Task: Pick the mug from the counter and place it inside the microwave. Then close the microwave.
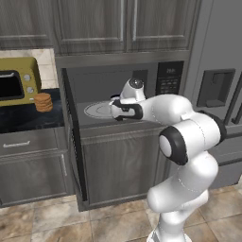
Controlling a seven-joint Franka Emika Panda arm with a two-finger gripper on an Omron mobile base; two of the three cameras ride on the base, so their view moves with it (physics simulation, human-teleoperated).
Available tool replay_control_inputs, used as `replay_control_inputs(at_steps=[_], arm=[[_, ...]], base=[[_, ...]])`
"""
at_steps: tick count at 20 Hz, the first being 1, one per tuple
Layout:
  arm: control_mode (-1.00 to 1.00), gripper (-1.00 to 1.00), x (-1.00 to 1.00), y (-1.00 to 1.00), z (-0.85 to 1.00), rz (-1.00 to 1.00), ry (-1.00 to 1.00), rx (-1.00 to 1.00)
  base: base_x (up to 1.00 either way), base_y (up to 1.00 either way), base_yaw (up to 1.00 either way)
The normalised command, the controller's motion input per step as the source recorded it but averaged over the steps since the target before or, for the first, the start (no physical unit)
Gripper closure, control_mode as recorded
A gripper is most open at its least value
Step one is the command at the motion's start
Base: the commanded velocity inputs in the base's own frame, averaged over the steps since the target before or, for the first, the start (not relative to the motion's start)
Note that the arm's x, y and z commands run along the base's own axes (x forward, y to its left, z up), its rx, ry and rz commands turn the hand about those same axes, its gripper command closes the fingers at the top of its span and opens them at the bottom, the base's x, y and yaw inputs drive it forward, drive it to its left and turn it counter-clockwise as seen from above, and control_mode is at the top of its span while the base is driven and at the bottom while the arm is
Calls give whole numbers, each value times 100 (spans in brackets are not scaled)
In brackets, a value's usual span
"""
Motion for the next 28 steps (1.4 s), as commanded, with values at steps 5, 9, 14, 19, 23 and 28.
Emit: replay_control_inputs(at_steps=[5,9,14,19,23,28], arm=[[-100,100,24,0,-18,0,0,0],[-100,100,20,0,-6,0,0,0],[-100,100,25,0,-7,0,2,0],[-100,100,26,0,-4,0,2,0],[-100,100,32,3,0,0,0,0],[-100,100,24,7,-5,0,0,0]], base=[[0,0,0],[0,0,0],[0,0,0],[0,0,0],[0,0,0],[0,0,0]])
